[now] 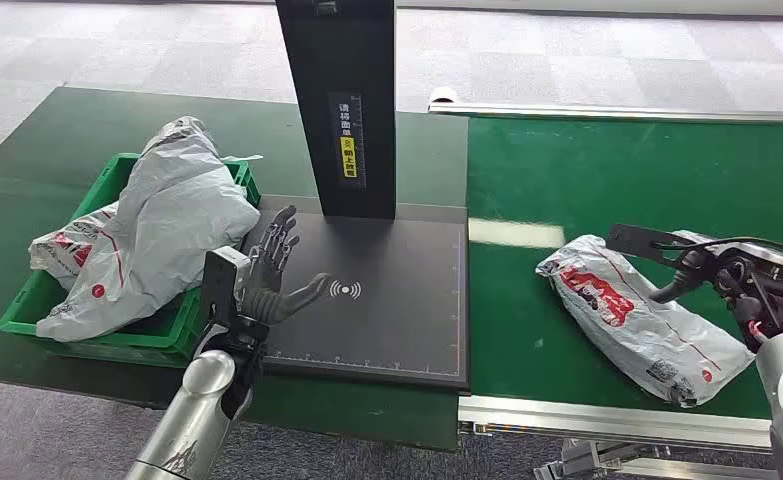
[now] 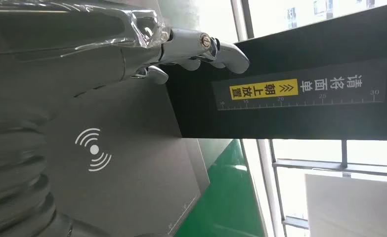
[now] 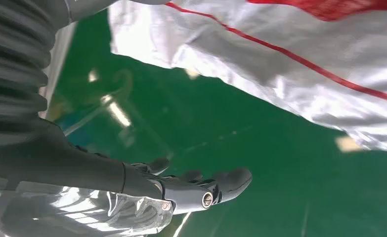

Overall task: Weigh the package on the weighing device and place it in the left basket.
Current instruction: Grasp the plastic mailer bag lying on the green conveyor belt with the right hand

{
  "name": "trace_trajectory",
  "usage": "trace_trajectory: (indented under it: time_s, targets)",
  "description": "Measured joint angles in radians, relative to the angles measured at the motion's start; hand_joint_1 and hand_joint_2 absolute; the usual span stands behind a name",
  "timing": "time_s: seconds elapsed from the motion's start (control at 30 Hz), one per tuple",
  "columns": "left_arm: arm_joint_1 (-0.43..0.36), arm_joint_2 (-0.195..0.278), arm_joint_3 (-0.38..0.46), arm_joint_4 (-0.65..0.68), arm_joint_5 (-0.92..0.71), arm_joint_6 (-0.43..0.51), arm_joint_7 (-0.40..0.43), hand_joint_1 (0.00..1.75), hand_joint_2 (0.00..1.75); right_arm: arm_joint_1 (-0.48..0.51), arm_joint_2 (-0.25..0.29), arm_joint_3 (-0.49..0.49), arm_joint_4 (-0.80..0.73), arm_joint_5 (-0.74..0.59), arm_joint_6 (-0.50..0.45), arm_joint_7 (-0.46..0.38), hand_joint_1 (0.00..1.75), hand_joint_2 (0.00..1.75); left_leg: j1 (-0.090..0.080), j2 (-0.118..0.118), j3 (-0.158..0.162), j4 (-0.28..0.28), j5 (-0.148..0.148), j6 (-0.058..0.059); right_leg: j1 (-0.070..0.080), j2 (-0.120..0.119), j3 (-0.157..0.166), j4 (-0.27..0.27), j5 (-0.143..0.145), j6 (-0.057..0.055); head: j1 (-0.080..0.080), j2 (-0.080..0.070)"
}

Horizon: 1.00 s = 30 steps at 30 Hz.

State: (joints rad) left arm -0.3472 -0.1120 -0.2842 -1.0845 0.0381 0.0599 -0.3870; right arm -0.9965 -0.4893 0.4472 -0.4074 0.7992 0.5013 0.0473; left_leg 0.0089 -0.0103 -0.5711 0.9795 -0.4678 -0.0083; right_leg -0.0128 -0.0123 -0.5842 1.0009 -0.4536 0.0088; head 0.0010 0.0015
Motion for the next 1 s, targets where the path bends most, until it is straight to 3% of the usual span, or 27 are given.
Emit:
trace_trajectory:
  time_s: [0.23,0.53,0.73,0.9,1.0]
  targets:
    - [-0.001,0.002,0.000,-0.004,-0.013,-0.018,0.023,0.00,1.75,0.040,-0.061,0.058,0.000,-0.034,0.000,0.008,0.00,1.75,0.000,0.000,0.000,0.000,0.000,0.000,0.000,0.000,0.000,0.000,0.000,0.000,0.000,0.000]
    - [-0.016,-0.006,0.000,0.005,-0.021,-0.040,0.026,0.00,1.75,0.278,-0.136,0.071,-0.068,-0.093,-0.115,0.047,0.00,1.75,0.000,0.001,0.000,0.000,-0.001,0.001,0.000,0.000,0.000,0.000,0.000,0.000,0.000,0.000]
    - [-0.027,-0.027,-0.003,0.005,-0.037,-0.049,0.034,0.00,1.75,0.390,-0.110,0.074,-0.124,-0.035,-0.199,0.080,0.00,1.75,0.001,0.002,0.000,0.000,-0.001,0.001,0.001,0.001,0.000,0.000,0.000,0.000,0.000,0.000]
    - [-0.027,-0.036,-0.004,0.002,-0.043,-0.048,0.037,0.00,1.75,0.403,-0.057,0.074,-0.153,-0.001,-0.242,0.070,0.00,1.75,0.001,0.012,0.004,-0.001,-0.002,0.001,0.002,0.009,0.002,0.000,0.000,0.000,0.000,0.000]
    - [-0.027,-0.038,-0.003,0.000,-0.045,-0.047,0.038,0.00,1.75,0.391,-0.035,0.075,-0.154,0.004,-0.237,0.052,1.27,1.75,0.001,0.013,0.005,-0.001,-0.002,0.001,0.002,0.010,0.002,0.000,0.001,0.000,0.000,0.000]
